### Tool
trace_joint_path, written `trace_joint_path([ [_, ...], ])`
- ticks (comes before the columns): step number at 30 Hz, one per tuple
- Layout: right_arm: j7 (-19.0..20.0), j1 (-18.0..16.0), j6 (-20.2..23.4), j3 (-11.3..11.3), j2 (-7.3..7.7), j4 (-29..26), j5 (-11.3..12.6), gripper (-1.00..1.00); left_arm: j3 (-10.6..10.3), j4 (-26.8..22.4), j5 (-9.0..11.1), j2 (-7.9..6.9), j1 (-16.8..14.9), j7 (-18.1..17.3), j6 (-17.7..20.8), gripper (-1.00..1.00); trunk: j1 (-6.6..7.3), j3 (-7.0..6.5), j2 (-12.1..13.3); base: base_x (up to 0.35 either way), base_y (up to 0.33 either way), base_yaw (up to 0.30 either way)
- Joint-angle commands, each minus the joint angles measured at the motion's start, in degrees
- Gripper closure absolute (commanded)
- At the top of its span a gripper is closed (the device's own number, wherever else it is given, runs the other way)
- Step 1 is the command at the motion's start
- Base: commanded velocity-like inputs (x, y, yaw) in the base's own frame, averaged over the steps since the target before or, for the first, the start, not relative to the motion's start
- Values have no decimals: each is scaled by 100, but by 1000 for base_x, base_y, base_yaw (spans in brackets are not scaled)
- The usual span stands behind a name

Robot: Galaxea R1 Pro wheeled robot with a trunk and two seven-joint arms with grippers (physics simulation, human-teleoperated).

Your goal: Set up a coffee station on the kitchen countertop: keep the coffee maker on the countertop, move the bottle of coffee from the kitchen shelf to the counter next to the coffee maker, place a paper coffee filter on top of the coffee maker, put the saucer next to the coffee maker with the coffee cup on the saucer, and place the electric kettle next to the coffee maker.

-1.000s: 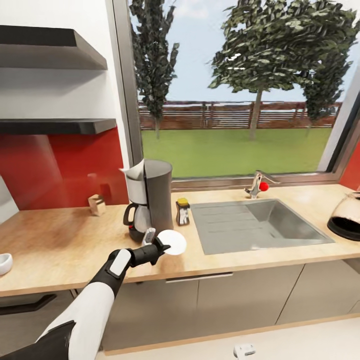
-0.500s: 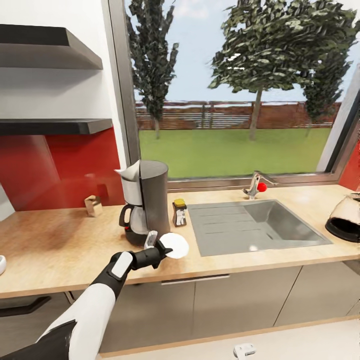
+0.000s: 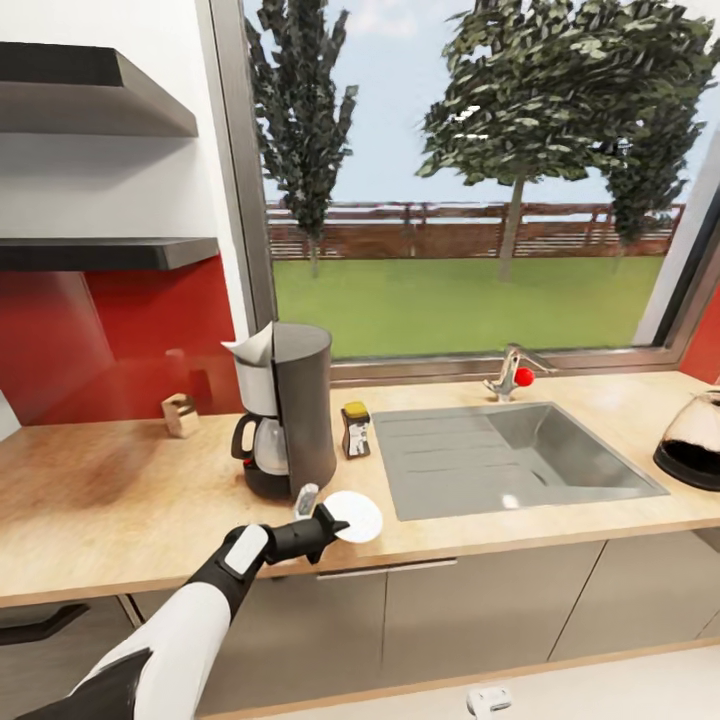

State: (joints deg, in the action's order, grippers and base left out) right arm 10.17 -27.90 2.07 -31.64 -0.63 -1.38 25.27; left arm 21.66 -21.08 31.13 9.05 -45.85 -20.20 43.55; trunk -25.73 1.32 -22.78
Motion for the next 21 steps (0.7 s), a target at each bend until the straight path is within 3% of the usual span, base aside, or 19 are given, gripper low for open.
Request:
trace_joint_path([
  [1,12,-5,22,-44,1,-3,59,-100,46,-1,-16,-3,0,5,39,100,-6,13,-13,136,0,0],
  [17,13,2,22,-44,1,1,57,-100,48,7,-28,-13,6,17,10,100,-6,13,-13,78,0,0],
  [21,15,3,22,-44,1,0,57,-100,48,8,-19,-15,6,71,-369,100,-6,13,-13,0,0,0],
])
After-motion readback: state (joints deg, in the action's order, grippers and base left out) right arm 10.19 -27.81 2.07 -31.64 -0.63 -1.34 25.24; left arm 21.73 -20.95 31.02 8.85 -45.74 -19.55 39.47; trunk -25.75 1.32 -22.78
